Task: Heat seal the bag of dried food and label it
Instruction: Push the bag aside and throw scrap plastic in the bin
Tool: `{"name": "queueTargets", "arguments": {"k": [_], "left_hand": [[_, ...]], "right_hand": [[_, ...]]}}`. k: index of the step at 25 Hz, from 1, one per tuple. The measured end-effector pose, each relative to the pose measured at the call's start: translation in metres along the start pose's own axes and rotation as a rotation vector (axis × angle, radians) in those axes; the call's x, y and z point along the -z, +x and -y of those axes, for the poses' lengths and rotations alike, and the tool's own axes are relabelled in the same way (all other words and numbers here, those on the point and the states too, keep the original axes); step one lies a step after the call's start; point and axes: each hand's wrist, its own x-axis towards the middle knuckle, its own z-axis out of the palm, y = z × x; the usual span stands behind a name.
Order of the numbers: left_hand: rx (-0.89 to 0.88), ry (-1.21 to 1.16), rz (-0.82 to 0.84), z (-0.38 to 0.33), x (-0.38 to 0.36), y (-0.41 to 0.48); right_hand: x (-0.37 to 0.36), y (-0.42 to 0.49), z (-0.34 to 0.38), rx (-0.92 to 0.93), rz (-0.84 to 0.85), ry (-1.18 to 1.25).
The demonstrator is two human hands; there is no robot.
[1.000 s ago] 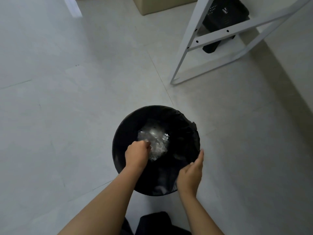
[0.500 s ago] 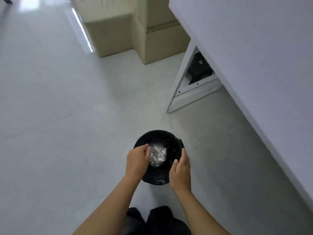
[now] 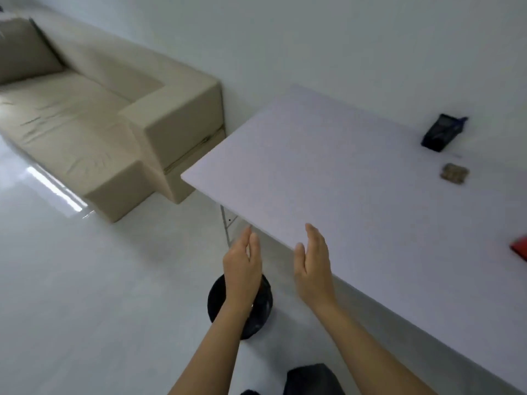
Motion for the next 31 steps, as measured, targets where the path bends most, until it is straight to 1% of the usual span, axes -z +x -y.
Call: {"name": "queueTargets", "arguments": {"k": [2, 4, 6, 9, 13, 17, 21, 24, 26, 30, 31], "left_hand": [[-0.068, 0.021, 0.106, -0.032, -0.022, 0.013], [-0.172, 0.057, 0.212, -0.066, -0.055, 0.013], [-0.278, 0.07, 0.306, -0.095, -0.091, 0.007], [-0.388, 0.064, 0.448, -0.136, -0.15, -0.013], [-0.434, 0.048, 0.578, -0.176, -0.237, -0.039], [-0.39, 0.062, 0.692, -0.215, -0.34, -0.068], [-0.381, 0.106, 0.714, -0.251, -0.424, -0.083], [-0.401, 0.137, 0.733, -0.276, -0.481, -0.091], [-0.387, 0.158, 0.756, -0.28, -0.511, -0.091], [-0.383, 0.198, 0.919, -0.274, -0.545, -0.09], [-0.394, 0.204, 0.938, -0.273, -0.549, -0.093]], "right_hand": [[0.038, 0.013, -0.004, -0.055, -0.133, -0.022], [0.082, 0.015, -0.019, -0.115, -0.271, -0.038], [0.124, 0.012, -0.037, -0.184, -0.398, -0.041], [0.18, 0.0, -0.075, -0.284, -0.572, -0.04], [0.245, -0.015, -0.146, -0.419, -0.72, -0.025], [0.322, -0.017, -0.239, -0.586, -0.838, -0.044], [0.381, -0.011, -0.316, -0.737, -0.898, -0.021], [0.411, -0.013, -0.364, -0.861, -0.888, -0.051], [0.42, -0.017, -0.388, -0.93, -0.863, -0.055], [0.421, -0.024, -0.412, -0.968, -0.783, -0.02], [0.42, -0.026, -0.415, -0.973, -0.758, 0.0]]}}
